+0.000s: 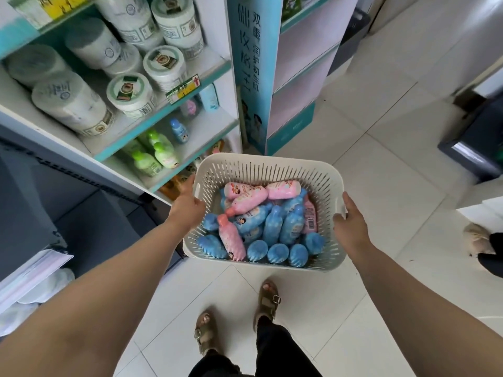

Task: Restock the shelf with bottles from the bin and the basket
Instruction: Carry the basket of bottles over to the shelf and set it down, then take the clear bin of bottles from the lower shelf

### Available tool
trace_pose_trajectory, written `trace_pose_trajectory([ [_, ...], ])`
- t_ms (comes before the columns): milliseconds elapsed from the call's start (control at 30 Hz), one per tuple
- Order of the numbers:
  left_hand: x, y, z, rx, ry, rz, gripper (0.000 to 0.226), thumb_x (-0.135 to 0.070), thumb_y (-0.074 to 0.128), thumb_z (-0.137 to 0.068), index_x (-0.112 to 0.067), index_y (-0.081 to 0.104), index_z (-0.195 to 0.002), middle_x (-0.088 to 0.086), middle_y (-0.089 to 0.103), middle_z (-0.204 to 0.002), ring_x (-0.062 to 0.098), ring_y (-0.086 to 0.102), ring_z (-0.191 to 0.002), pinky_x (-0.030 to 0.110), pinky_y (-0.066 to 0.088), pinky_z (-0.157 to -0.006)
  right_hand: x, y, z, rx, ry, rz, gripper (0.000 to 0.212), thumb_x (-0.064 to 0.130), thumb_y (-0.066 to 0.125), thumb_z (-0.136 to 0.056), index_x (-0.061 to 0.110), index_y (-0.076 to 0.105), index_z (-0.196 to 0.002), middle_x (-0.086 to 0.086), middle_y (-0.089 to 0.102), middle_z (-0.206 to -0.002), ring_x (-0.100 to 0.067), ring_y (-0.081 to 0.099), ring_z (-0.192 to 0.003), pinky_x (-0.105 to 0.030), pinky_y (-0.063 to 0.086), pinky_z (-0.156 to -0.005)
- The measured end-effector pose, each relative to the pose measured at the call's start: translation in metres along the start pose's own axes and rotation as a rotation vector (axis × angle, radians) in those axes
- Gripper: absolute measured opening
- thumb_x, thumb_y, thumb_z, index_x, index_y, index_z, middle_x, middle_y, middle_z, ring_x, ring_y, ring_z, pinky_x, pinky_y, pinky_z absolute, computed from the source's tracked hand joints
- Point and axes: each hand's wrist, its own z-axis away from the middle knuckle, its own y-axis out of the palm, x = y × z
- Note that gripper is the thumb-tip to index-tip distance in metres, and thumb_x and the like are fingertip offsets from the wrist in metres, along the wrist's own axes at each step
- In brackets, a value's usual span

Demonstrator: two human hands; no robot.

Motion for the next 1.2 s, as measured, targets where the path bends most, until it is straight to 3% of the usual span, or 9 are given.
trace_pose_trajectory([
  [200,-0.001,-0.001,-0.002,-0.012,-0.017,-0.131,0.07,-0.009,0.048,-0.092,-0.022,0.012,-0.151,0.021,0.057,-0.125,0.037,0.057,-0.1,0.04,0.043,-0.084,-0.001,0.001,0.002,-0.022,-0.049,0.09,0.058,0.008,0.037,-0.096,0.027,0.024,-0.149,-0.008,0.048,-0.141,-0.029,0.05,-0.122,-0.033,0.041,-0.095],
  [333,-0.009,-0.01,-0.004,-0.001,0.062,-0.367,0.066,-0.016,0.052,-0.09,-0.021,0.019,-0.147,0.02,0.048,-0.134,0.039,0.05,-0.117,0.046,0.044,-0.092,0.009,-0.003,0.002,-0.041,-0.104,0.346,0.063,0.019,0.046,-0.094,0.024,0.019,-0.15,-0.015,0.048,-0.134,-0.034,0.05,-0.117,-0.039,0.043,-0.093],
  [467,-0.028,-0.025,0.006,-0.102,0.209,-0.516,0.07,-0.026,0.052,-0.09,-0.018,0.017,-0.149,0.018,0.038,-0.141,0.038,0.042,-0.125,0.049,0.04,-0.099,0.034,-0.003,0.004,-0.119,-0.344,0.564,0.069,0.024,0.055,-0.089,0.016,0.02,-0.149,-0.017,0.04,-0.14,-0.035,0.04,-0.126,-0.044,0.036,-0.105],
  [567,-0.043,-0.043,0.022,-0.23,0.337,-0.519,0.064,-0.026,0.051,-0.089,-0.016,0.025,-0.147,0.014,0.041,-0.14,0.036,0.042,-0.125,0.048,0.037,-0.102,0.062,0.0,0.009,-0.144,-0.51,0.605,0.067,0.024,0.054,-0.09,0.015,0.023,-0.148,-0.015,0.036,-0.147,-0.032,0.032,-0.136,-0.044,0.028,-0.113],
  [700,-0.04,-0.083,0.051,-0.362,0.363,-0.491,0.064,-0.029,0.052,-0.089,-0.018,0.027,-0.147,0.012,0.041,-0.142,0.034,0.041,-0.128,0.047,0.034,-0.107,0.11,0.006,0.031,-0.131,-0.729,0.589,0.067,0.021,0.056,-0.09,0.014,0.023,-0.149,-0.015,0.033,-0.15,-0.031,0.028,-0.139,-0.041,0.022,-0.116],
  [933,0.008,-0.176,0.136,-0.606,0.333,-0.482,0.06,-0.026,0.054,-0.088,-0.015,0.034,-0.144,0.012,0.047,-0.136,0.036,0.046,-0.122,0.047,0.037,-0.102,0.192,0.05,0.118,-0.085,-1.065,0.548,0.065,0.017,0.056,-0.088,0.012,0.028,-0.147,-0.016,0.043,-0.141,-0.034,0.039,-0.129,-0.048,0.034,-0.107],
  [1200,0.118,-0.263,0.263,-0.816,0.201,-0.453,0.06,-0.026,0.055,-0.089,-0.016,0.034,-0.144,0.009,0.046,-0.138,0.034,0.045,-0.123,0.043,0.033,-0.103,0.23,0.129,0.266,-0.01,-1.344,0.539,0.063,0.016,0.055,-0.088,0.01,0.031,-0.146,-0.016,0.041,-0.144,-0.035,0.038,-0.132,-0.046,0.031,-0.109],
])
